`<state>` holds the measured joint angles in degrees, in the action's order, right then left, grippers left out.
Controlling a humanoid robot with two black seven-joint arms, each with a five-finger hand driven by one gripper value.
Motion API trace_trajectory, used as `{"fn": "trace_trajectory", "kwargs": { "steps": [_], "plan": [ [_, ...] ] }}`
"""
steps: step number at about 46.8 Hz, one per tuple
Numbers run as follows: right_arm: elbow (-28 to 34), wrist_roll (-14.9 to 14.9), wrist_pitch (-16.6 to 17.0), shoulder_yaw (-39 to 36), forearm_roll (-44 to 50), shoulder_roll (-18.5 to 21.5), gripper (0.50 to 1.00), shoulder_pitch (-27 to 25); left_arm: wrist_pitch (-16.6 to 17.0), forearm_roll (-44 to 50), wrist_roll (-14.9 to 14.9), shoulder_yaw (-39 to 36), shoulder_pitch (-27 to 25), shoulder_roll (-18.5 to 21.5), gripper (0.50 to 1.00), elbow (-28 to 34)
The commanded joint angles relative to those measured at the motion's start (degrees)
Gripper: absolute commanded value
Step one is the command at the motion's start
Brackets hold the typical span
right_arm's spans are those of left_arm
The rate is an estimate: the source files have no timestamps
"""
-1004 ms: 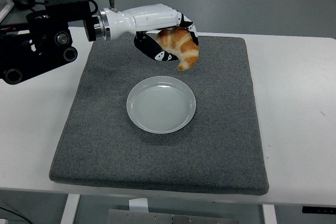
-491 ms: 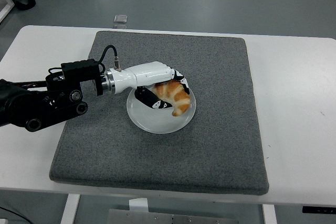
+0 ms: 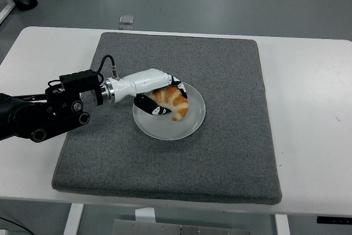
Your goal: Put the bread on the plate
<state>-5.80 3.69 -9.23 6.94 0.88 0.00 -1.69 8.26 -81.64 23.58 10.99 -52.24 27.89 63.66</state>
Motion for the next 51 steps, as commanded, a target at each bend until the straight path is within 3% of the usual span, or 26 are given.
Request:
{"fn": "trace_trajectory", "kwargs": {
  "steps": [1,51],
  "plan": [
    [0.00,0.00,0.00,0.00,0.00,0.00,0.938,0.02,0.62,0.08,0.06,-0.01,0.47,-0.82,0.500,-1.08],
    [0.00,0.00,0.00,0.00,0.09,0.00,0.938,0.02,1.67,0.52,-0.02,0.08,1.70,-2.84,0.500,-3.37]
  ]
}}
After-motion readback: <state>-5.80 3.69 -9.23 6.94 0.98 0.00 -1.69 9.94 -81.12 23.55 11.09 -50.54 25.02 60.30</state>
